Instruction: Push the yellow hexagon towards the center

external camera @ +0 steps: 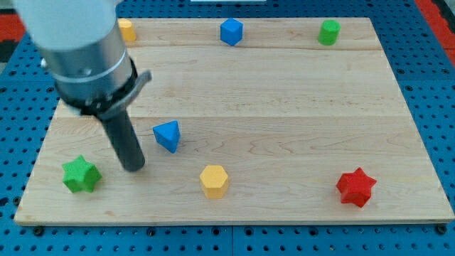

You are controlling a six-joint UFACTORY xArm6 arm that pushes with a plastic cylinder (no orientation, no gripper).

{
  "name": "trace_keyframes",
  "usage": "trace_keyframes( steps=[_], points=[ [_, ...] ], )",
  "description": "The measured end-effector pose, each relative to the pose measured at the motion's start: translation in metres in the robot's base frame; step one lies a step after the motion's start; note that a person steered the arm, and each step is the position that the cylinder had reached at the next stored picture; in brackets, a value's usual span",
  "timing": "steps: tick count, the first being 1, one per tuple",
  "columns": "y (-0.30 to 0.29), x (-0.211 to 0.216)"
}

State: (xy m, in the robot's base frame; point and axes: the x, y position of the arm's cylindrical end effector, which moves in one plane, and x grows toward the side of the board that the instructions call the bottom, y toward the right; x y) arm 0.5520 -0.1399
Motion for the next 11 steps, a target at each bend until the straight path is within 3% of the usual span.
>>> trace_keyframes(
  steps=[1,3,5,8,11],
  points=[
    [0.012,0.055],
    [0.128,0.015],
    [0.207,-0.014],
    [0.299,-0.001],
    [0.16,-0.082]
  ],
)
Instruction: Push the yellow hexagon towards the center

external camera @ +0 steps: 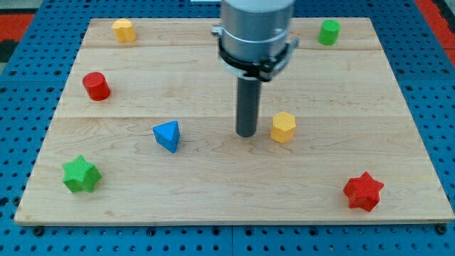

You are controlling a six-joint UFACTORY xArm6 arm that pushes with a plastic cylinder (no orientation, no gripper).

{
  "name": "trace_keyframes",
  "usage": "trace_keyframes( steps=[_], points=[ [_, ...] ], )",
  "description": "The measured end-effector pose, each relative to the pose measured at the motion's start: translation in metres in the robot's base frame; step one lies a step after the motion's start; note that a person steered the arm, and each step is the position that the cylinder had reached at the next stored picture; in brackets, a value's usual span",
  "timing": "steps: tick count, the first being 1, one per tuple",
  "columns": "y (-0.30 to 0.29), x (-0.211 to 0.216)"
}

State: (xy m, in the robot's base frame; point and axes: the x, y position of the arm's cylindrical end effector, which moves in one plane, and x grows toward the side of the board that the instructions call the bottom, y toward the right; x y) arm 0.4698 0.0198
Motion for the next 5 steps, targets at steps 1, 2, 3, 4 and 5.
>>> trace_keyframes(
  steps=[1,2,3,4,5],
  points=[
    [0.027,0.013],
    [0.051,0.041],
    [0.096,0.031],
    [0.058,-0.014],
    [0.001,-0.029]
  ],
)
